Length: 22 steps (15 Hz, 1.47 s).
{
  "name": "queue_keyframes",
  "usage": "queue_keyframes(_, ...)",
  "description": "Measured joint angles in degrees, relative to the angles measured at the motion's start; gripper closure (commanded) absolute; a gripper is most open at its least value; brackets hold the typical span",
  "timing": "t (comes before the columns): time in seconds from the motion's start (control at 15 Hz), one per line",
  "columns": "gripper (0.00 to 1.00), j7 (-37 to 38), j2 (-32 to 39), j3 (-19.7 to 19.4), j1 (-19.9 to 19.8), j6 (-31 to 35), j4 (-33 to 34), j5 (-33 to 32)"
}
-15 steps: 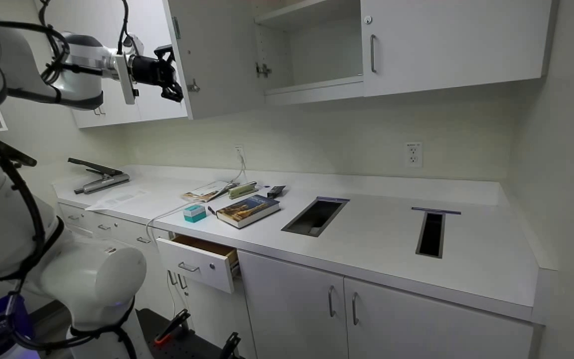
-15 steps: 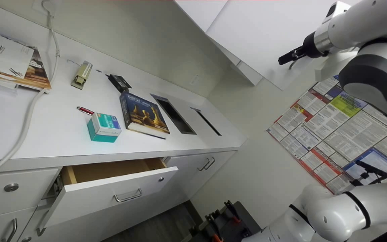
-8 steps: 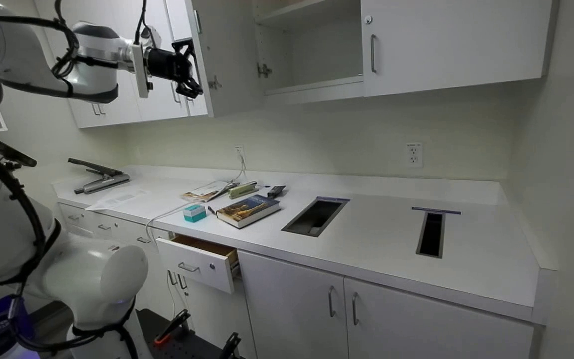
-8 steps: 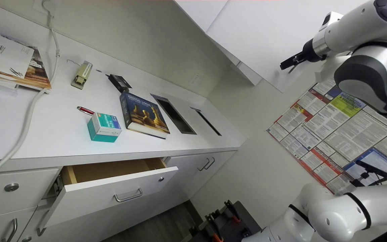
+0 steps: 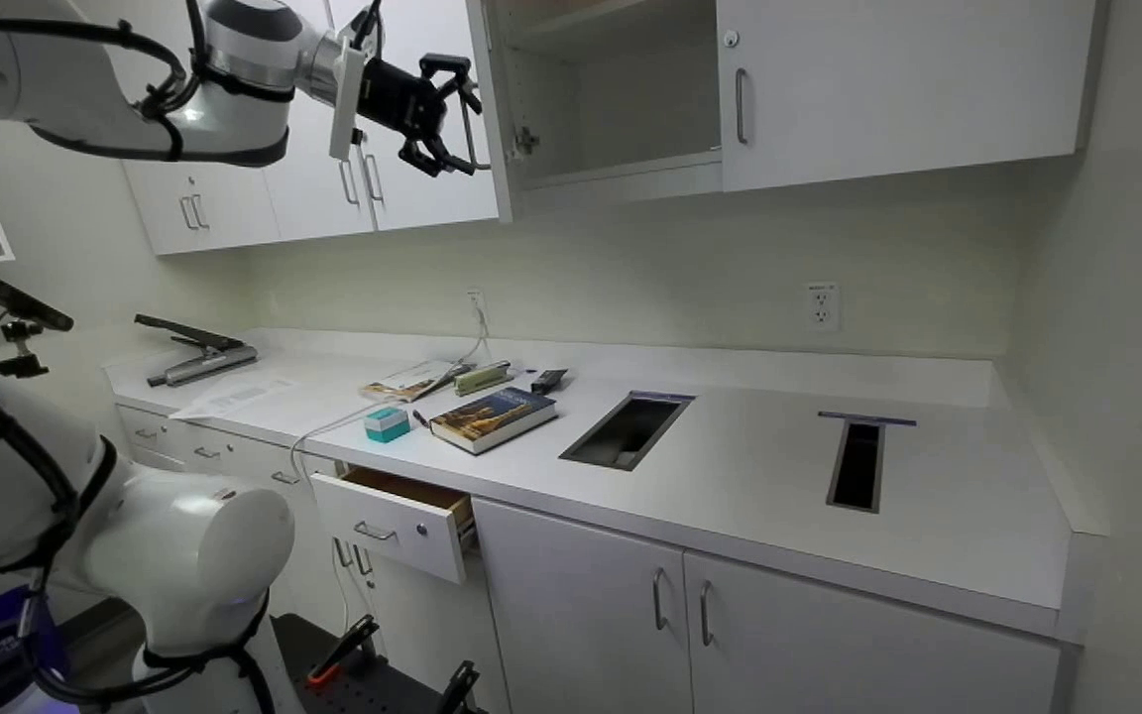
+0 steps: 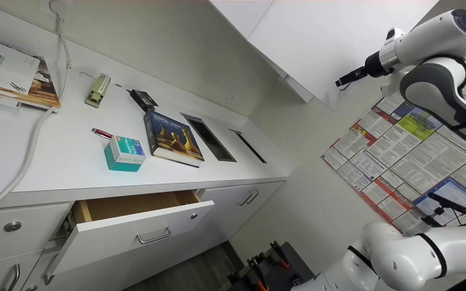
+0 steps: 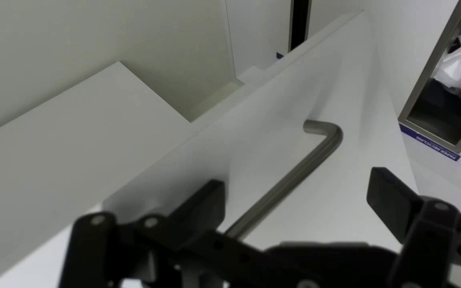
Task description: Open the second overhead cabinet door from the right
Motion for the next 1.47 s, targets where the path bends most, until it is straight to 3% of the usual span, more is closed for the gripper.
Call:
queue_keyframes(0.4,0.00,-9.6,-2.6,0.6,-0.9,0.2,0.3,5.4)
queue_keyframes(0.93,0.00,-26.8,-13.2,0.6,-0.2,0.1,-0.3,18.4)
queue_keyframes(1.47,0.00,-34.8,-20.1,-3.0,0.9,0.9,-4.7,27.8)
